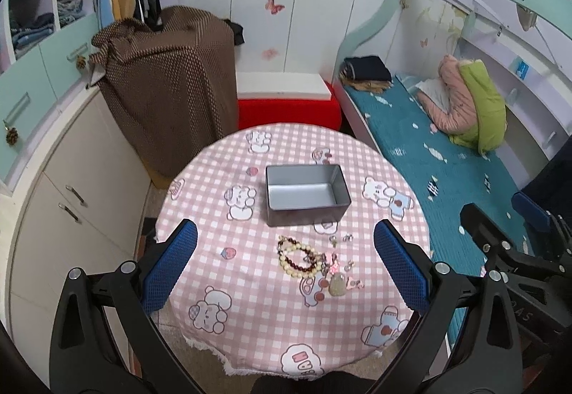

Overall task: Organize jewelry
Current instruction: 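Move both grippers down toward the jewelry pile beside the grey tray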

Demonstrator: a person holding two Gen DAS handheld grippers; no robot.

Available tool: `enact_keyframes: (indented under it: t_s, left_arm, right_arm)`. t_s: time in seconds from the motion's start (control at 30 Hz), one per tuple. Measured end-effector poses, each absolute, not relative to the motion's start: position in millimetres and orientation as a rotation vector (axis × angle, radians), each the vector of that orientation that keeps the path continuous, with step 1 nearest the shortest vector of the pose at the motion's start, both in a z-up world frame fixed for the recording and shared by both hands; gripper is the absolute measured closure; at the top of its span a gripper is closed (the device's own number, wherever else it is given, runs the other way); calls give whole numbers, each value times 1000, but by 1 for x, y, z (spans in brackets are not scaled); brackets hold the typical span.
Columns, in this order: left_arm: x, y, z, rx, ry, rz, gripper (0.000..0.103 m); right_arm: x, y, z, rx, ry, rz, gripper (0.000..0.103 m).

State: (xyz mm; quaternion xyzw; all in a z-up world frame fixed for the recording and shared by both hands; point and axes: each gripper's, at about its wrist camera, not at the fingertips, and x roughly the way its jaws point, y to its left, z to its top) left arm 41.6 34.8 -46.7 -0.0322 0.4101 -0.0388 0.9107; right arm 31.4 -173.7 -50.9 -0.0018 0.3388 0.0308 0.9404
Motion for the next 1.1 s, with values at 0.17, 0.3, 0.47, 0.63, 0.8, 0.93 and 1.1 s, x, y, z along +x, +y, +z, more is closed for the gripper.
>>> enact_keyframes:
  t_s: [0.17, 0.3, 0.47, 0.63, 0.8, 0.93, 1.1]
  left_arm:
    - [50, 43, -66, -90, 919, -105, 5]
    - [58, 48, -91, -99, 1001, -127, 5]
    - [62, 50, -128, -96, 1093, -154, 5]
    - [67, 53, -165, -91, 1171, -169, 5]
    - [72, 63, -199, -118, 1243, -173, 5]
    - [77, 69, -219, -126, 1276, -158, 5]
    - [87, 71, -241, -153, 1311, -167, 5]
  right_arm:
    - [41, -173, -73, -3, 803, 75, 8]
    - [49, -173, -104, 5, 929, 79, 8]
    - [48, -165, -142, -36, 1019, 94, 8]
    - [49, -150, -172, -37, 1036, 177, 8]
    - [53, -131, -204, -113, 1040, 252, 31]
    - [59, -118, -227, -161, 1024, 269, 36]
    - [66, -105, -247, -214, 1025, 291, 49]
